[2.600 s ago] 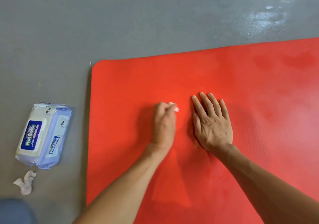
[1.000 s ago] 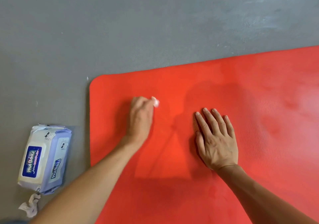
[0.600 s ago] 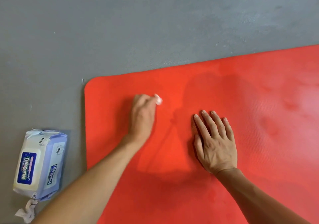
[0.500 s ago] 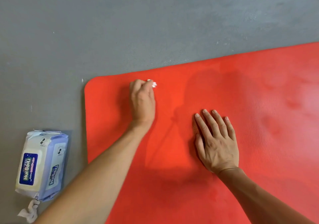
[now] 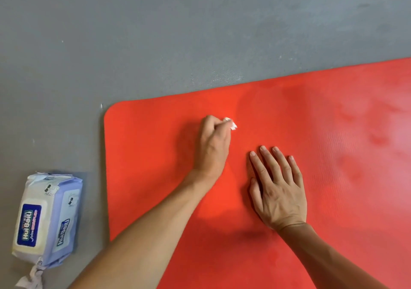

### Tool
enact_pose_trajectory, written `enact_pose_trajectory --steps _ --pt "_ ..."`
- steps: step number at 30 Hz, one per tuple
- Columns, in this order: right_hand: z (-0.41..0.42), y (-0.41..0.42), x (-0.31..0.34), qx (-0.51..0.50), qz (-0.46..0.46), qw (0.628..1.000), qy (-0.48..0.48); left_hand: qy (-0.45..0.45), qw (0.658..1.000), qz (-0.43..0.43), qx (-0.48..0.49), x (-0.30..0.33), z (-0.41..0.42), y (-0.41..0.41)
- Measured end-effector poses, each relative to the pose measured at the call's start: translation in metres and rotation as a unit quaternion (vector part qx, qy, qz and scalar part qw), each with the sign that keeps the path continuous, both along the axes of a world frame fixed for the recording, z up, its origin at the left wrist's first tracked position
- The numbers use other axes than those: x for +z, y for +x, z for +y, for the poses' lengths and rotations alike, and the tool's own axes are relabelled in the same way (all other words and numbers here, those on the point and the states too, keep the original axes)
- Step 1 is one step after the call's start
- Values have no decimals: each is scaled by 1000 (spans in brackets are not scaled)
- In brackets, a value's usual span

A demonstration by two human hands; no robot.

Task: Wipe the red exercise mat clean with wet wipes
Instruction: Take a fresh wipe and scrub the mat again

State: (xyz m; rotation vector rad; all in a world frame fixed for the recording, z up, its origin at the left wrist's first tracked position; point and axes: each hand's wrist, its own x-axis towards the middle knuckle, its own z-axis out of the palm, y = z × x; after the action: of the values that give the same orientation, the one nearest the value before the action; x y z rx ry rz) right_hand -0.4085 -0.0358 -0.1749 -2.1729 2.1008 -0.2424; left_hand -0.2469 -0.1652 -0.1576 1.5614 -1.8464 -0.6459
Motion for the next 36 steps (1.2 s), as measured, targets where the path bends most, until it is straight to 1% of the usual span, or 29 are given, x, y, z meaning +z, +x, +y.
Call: enact_pose_trajectory --steps 2,3,4,5,7,8,9,10,11,13,14,15,16,18,19,20,21,22,23,25,27,28,29,30,32,33,34,35,36 --pt "0 -1 0 0 -2 1000 -3 19 993 -13 -116 6 28 6" --pt "-1 -1 0 -2 -3 1000 -3 5 990 -25 -139 6 24 17" --pt "0 -1 1 -2 -3 1000 -1 -3 990 -40 -137 6 8 29" --pt "-1 -1 1 0 -3 1000 1 -6 993 -56 -106 6 -12 40" --pt "-2 -1 0 1 -1 1000 5 5 996 -90 7 3 -52 52" --pt "-2 -1 0 1 1 1000 7 29 994 -93 54 1 -62 50" --pt "-1 -1 0 1 1 1000 10 51 992 -88 76 0 -61 39" --pt "0 -1 0 1 0 1000 9 62 993 -79 62 2 -50 24" --pt "0 0 1 0 -2 1000 7 62 995 -69 21 5 -34 10" --pt "-1 -1 1 0 -2 1000 7 11 995 -56 -82 5 -2 1" --pt "-1 -1 1 0 -4 1000 7 -16 992 -59 -107 5 3 10" --pt "-2 -1 2 -1 -7 1000 6 -31 992 -60 -107 4 -3 24" --pt "-2 0 1 -1 -6 1000 6 -40 994 -68 -77 3 -16 39" --pt "-3 1 1 0 -4 1000 5 -69 993 -89 29 -3 -51 64" --pt "-4 0 1 -1 -4 1000 7 -69 990 -92 82 -7 -66 68" --pt "-3 0 0 0 -3 1000 9 -54 988 -75 121 -10 -73 63" --pt "-2 0 0 0 -1 1000 11 -36 987 -39 151 -12 -73 48" --pt "-1 0 0 1 0 1000 11 -28 987 -7 157 -12 -67 30" --pt "-1 0 1 1 0 1000 11 -38 991 4 128 -10 -55 10" --pt "-1 -1 0 2 -3 1000 13 -66 998 -18 0 -4 -21 -15" --pt "-1 -1 1 1 -5 1000 12 -69 992 -39 -98 0 -4 -7" --pt "-1 0 1 0 -6 1000 11 -76 989 -49 -119 -1 -9 5" --pt "-2 0 1 1 -6 1000 10 -75 988 -63 -116 -1 -19 18" --pt "-2 1 1 2 -5 1000 9 -69 990 -82 -87 -2 -32 32" --pt "-2 0 0 0 -3 1000 7 -53 992 -111 20 -4 -63 51" --pt "-3 0 -1 0 -3 1000 8 -52 990 -106 71 -6 -75 51" --pt "-2 0 -1 1 -2 1000 9 -57 990 -90 98 -8 -81 41" --pt "-2 0 0 1 -2 1000 9 -65 990 -73 98 -10 -81 23" --pt "-2 1 0 1 -4 1000 7 -67 993 -58 79 -11 -75 -1"
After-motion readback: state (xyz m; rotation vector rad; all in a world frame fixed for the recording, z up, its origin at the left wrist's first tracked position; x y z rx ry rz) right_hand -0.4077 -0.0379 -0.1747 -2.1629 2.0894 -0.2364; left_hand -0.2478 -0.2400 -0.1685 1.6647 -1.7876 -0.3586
